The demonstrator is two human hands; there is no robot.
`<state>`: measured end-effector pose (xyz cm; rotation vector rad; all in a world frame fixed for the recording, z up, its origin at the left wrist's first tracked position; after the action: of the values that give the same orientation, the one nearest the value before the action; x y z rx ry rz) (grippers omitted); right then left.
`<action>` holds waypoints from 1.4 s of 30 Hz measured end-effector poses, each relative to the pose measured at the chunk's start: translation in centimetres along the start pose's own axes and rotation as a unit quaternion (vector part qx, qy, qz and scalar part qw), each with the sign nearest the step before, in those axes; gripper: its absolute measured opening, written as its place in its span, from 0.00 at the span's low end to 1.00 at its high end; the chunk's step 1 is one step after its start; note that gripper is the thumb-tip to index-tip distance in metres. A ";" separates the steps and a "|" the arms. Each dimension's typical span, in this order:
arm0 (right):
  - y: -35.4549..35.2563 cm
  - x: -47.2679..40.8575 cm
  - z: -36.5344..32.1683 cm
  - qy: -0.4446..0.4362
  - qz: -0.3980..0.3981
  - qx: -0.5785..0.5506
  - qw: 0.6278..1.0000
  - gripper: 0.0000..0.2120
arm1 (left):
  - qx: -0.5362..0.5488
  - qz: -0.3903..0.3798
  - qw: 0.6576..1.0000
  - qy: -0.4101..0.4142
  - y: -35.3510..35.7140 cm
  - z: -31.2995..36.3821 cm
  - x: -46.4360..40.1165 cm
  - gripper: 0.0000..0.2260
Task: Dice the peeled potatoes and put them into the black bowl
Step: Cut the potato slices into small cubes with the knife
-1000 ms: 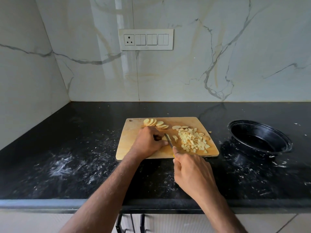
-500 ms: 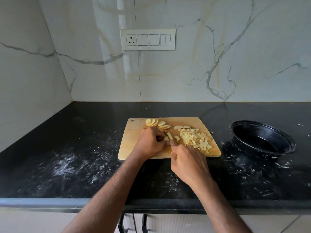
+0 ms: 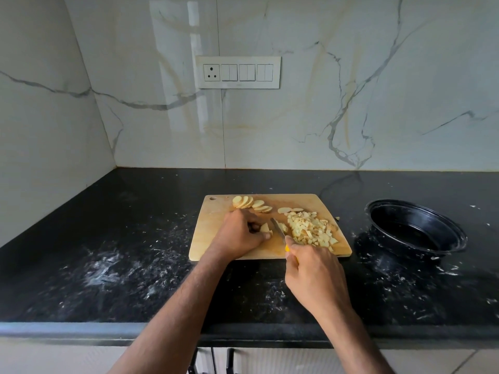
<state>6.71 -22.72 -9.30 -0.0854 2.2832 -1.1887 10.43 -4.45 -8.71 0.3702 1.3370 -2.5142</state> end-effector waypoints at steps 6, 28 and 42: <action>0.7 0.1 -0.5 -0.036 -0.022 0.042 0.998 0.19 | 0.012 0.000 1.000 0.007 -0.8 -0.6 -0.1 0.10; 0.5 0.2 -0.8 -0.056 -0.030 0.006 0.998 0.20 | 0.015 0.012 1.000 0.001 0.0 -0.6 -0.1 0.08; 0.7 0.2 -0.8 -0.062 -0.048 0.008 0.997 0.20 | 0.030 0.012 0.999 0.002 0.2 -0.8 -0.4 0.10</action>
<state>6.27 -21.76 -9.60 -0.2585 2.1810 -1.2156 10.93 -3.82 -9.13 0.4032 1.2529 -2.5395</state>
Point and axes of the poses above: each hand's wrist, its own x-axis away from the middle knuckle, its own y-axis out of the palm, z = x × y, the point moved 3 cm from there along -x, towards the middle knuckle, and after that the axes turned 5 degrees about -x, right-handed, at the moved point
